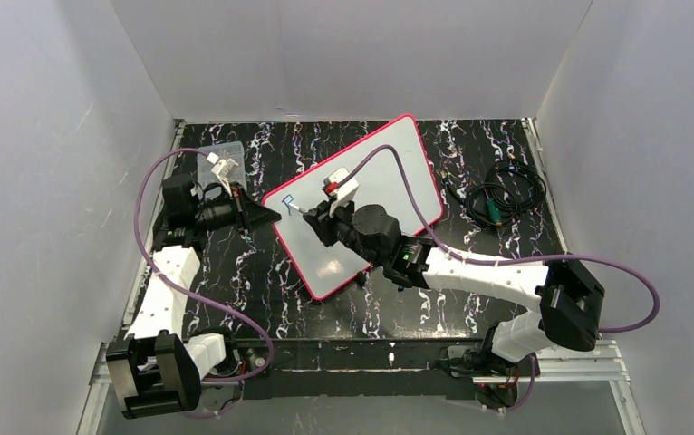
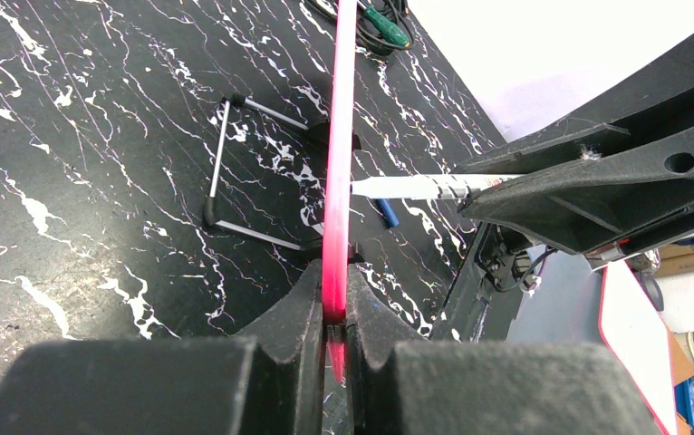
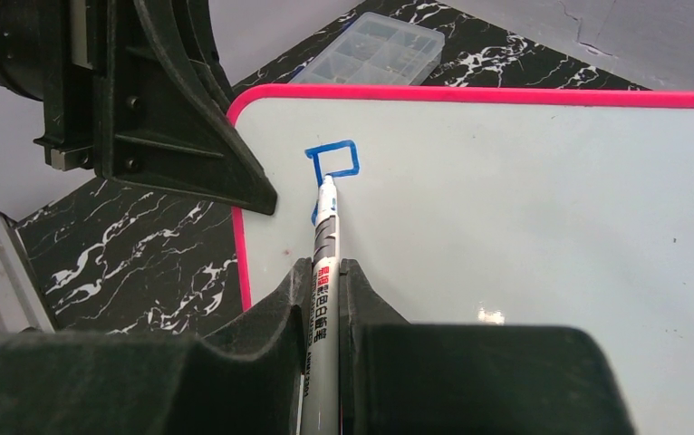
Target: Write a sentence on the whiteboard
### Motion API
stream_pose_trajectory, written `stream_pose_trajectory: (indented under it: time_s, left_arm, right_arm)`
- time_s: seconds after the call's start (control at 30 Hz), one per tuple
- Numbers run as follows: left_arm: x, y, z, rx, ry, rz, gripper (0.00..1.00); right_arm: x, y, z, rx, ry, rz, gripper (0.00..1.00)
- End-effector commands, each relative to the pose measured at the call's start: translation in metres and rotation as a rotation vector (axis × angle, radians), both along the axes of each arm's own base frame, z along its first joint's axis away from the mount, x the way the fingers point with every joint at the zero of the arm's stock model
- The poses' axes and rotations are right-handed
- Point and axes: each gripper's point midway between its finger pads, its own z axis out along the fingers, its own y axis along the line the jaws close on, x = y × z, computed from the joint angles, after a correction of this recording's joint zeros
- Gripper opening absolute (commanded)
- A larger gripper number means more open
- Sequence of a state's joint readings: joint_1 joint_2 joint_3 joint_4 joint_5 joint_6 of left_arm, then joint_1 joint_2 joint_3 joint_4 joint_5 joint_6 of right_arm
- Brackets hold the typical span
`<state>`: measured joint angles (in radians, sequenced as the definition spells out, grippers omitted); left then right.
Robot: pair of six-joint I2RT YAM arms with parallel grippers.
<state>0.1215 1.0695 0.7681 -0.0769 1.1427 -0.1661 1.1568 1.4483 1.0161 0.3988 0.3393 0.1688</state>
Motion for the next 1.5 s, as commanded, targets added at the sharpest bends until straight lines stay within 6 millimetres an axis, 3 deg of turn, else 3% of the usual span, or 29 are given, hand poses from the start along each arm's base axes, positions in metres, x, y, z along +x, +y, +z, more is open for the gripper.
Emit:
stream_pose_trajectory:
  time_s: [0.0, 0.4, 0.8, 1.47]
  left_arm:
    - [-0.002, 0.0, 0.013, 0.017, -0.076, -0.019, 0.0]
    - [-0.002, 0.0, 0.013, 0.017, -0.077, -0.019, 0.0]
    - [-0.002, 0.0, 0.013, 0.018, -0.078, -0.019, 0.0]
    - [-0.003, 0.0, 0.013, 0.021, -0.077, -0.02, 0.0]
  right_arm:
    - [0.006, -0.009, 0.004, 0.018, -0.005, -0.065, 0.01]
    - [0.007, -0.024, -0.012, -0.023, 0.018, -0.109, 0.01]
    - [-0.011, -0.009, -0.019, -0.025, 0.018, 0.01, 0.01]
    - [-0.018, 0.0, -0.009, 0.002, 0.006, 0.043, 0.01]
